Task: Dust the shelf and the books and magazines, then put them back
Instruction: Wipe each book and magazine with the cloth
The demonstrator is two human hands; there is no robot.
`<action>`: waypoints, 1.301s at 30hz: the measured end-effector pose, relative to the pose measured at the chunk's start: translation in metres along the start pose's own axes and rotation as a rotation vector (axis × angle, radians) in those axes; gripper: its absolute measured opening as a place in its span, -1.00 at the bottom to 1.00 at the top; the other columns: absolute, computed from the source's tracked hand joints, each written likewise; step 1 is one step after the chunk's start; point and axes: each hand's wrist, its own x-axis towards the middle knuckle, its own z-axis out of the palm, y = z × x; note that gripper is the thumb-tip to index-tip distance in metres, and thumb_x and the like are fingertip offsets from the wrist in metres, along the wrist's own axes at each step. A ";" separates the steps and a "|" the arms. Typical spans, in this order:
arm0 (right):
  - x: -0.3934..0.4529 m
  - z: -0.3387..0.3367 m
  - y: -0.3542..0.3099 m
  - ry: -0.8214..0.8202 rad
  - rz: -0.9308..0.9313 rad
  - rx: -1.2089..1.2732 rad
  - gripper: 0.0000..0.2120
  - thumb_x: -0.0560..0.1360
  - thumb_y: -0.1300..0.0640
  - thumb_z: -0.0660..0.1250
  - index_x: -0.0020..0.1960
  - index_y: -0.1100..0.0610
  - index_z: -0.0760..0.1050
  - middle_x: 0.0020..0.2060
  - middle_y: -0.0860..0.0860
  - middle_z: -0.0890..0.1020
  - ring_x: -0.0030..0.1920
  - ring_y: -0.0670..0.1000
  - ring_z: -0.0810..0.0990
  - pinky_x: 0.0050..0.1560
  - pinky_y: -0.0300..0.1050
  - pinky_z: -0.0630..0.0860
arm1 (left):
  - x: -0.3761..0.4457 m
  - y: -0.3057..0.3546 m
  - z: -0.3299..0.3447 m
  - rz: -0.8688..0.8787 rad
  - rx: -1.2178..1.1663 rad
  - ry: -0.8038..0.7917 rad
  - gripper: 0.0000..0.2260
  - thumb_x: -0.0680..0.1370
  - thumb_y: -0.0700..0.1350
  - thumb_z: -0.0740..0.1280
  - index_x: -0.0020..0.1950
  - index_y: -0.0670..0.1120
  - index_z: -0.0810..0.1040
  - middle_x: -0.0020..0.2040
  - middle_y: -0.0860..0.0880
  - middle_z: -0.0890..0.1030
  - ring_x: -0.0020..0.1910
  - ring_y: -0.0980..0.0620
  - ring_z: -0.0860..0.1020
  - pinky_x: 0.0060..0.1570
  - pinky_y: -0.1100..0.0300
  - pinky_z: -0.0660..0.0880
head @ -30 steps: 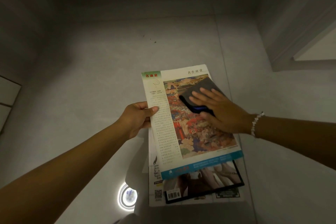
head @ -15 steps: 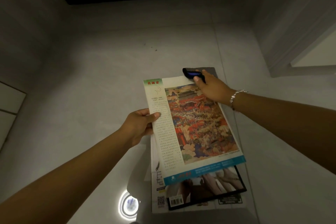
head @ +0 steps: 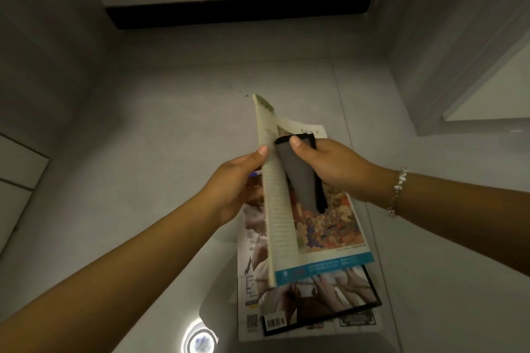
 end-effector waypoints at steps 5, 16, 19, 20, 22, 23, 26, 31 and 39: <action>-0.010 -0.005 -0.009 -0.012 -0.066 0.175 -0.72 0.55 -0.09 0.21 -0.19 0.00 0.59 -0.32 -0.15 0.67 -0.23 -0.20 0.64 -0.24 -0.40 0.49 | -0.009 0.011 0.016 0.042 -0.051 -0.047 -0.66 0.62 0.03 0.18 0.28 -0.10 0.55 0.21 -0.06 0.60 0.13 0.02 0.60 0.01 0.23 0.58; -0.015 -0.043 -0.037 0.226 -0.134 0.088 -0.89 0.49 0.20 0.34 -0.03 0.05 0.61 -0.12 0.16 0.69 -0.14 0.19 0.67 0.01 0.23 0.57 | -0.029 0.053 0.033 0.186 -0.067 -0.038 -0.79 0.65 -0.08 0.15 0.17 -0.02 0.55 0.15 -0.05 0.52 0.14 0.04 0.51 0.04 0.13 0.59; -0.018 -0.059 -0.056 0.230 -0.200 0.106 -0.83 0.51 0.16 0.33 -0.03 -0.11 0.56 -0.13 0.07 0.70 -0.15 0.14 0.68 0.00 0.20 0.58 | -0.026 0.058 0.026 0.246 0.023 0.134 -0.75 0.62 -0.09 0.22 0.29 -0.03 0.47 0.31 -0.02 0.45 0.23 0.04 0.46 0.13 0.06 0.53; -0.021 -0.063 -0.064 0.221 -0.225 0.133 -0.81 0.51 0.17 0.33 -0.02 -0.12 0.56 -0.14 0.05 0.70 -0.15 0.12 0.68 0.01 0.18 0.59 | -0.026 0.060 0.022 0.248 0.027 0.181 -0.67 0.61 -0.06 0.26 0.36 -0.04 0.40 0.34 -0.01 0.43 0.23 0.05 0.45 0.18 0.03 0.50; -0.024 -0.072 -0.080 0.197 -0.284 0.204 -0.80 0.52 0.22 0.32 0.02 -0.06 0.57 -0.11 0.06 0.70 -0.11 0.09 0.68 0.02 0.14 0.59 | -0.028 0.064 0.016 0.238 -0.003 0.229 -0.49 0.57 -0.01 0.31 0.48 -0.05 0.25 0.37 -0.02 0.39 0.22 0.04 0.41 0.24 -0.02 0.43; -0.026 -0.076 -0.089 0.189 -0.311 0.247 -0.82 0.52 0.24 0.31 0.03 0.01 0.58 -0.10 0.07 0.70 -0.10 0.09 0.68 0.02 0.10 0.60 | -0.029 0.066 0.013 0.238 -0.029 0.233 -0.42 0.56 0.00 0.32 0.51 -0.05 0.18 0.39 -0.03 0.37 0.26 0.01 0.40 0.27 -0.05 0.40; -0.032 -0.087 -0.118 0.180 -0.392 0.399 -0.83 0.53 0.31 0.28 0.08 0.15 0.55 -0.14 0.04 0.70 -0.14 0.03 0.68 -0.11 -0.06 0.63 | -0.034 0.076 0.004 0.257 -0.086 0.195 -0.31 0.49 0.06 0.35 0.54 -0.05 0.13 0.39 -0.04 0.42 0.32 -0.05 0.44 0.30 -0.12 0.39; -0.050 -0.107 -0.164 0.214 -0.549 0.516 -0.80 0.51 0.29 0.26 0.09 0.13 0.55 -0.11 0.06 0.70 -0.11 0.06 0.68 -0.14 -0.09 0.62 | -0.055 0.116 -0.006 0.458 -0.092 0.203 -0.68 0.52 -0.11 0.32 0.28 -0.04 0.46 0.16 -0.06 0.62 0.08 -0.02 0.62 0.06 0.02 0.58; -0.080 -0.137 -0.221 0.338 -0.744 0.402 -0.62 0.40 0.05 0.29 0.20 0.10 0.53 -0.03 0.02 0.70 -0.03 0.04 0.68 -0.02 -0.03 0.61 | -0.117 0.202 -0.005 0.834 -0.160 0.314 -0.53 0.40 -0.11 0.37 0.30 0.12 0.47 0.07 0.03 0.67 0.03 -0.05 0.65 -0.11 -0.02 0.62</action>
